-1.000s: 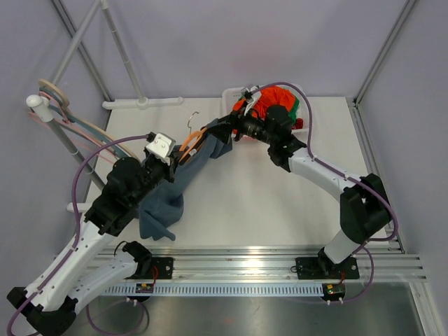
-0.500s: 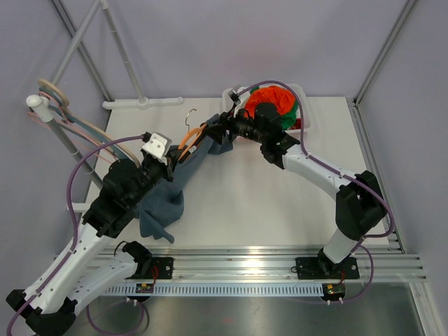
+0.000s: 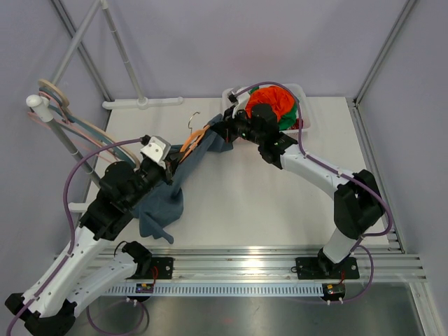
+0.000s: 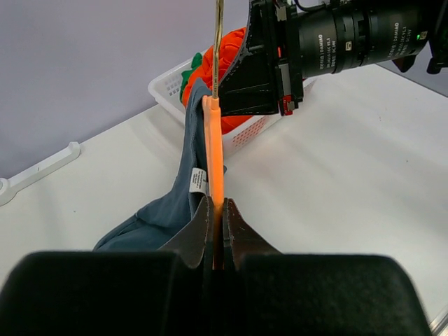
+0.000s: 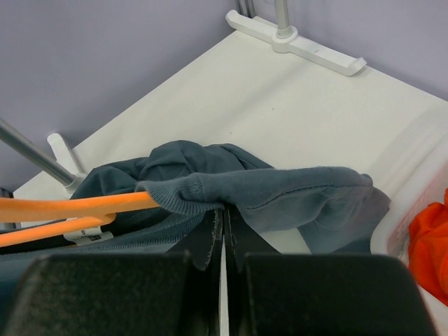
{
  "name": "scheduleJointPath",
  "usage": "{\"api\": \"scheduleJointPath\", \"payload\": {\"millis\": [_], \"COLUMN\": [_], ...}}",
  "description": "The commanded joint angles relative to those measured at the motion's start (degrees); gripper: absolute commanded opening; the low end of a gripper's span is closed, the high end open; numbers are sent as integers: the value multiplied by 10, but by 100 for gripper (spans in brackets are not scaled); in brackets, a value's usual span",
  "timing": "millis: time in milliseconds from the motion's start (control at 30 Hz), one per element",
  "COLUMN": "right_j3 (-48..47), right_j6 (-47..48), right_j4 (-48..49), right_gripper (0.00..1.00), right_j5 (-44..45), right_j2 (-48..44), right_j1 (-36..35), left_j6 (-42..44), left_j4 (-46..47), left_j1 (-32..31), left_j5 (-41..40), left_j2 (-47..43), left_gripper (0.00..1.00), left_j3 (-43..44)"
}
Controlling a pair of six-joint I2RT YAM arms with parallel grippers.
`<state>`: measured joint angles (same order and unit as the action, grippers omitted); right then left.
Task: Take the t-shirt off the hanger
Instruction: Pass the hanger from the left arm to the right
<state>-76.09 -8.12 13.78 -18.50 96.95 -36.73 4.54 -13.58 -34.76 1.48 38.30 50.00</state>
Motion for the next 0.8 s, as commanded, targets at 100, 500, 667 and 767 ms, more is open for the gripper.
{"api": "scheduleJointPath", "payload": {"millis": [100,500,667,767], "right_j3": [-1,24,61,101], "right_j6": [-2,-17,-1,22], "right_j4": [8,19,59,95], "right_gripper": [0,8,49,67], "right_j5": [71,68,42,14], "right_j2": [-26,-35,-59,-92], "right_j1": [29,76,76,76], "left_j6": [14,9,12,14], "left_j4": [30,21,4,-7], "left_j1": [-2,-2,-2,-2], "left_j5": [75,91,89,92], "left_j2": [-28,-61,-48,-39], "left_gripper": [0,0,0,0], "left_j3": [15,19,30,37]}}
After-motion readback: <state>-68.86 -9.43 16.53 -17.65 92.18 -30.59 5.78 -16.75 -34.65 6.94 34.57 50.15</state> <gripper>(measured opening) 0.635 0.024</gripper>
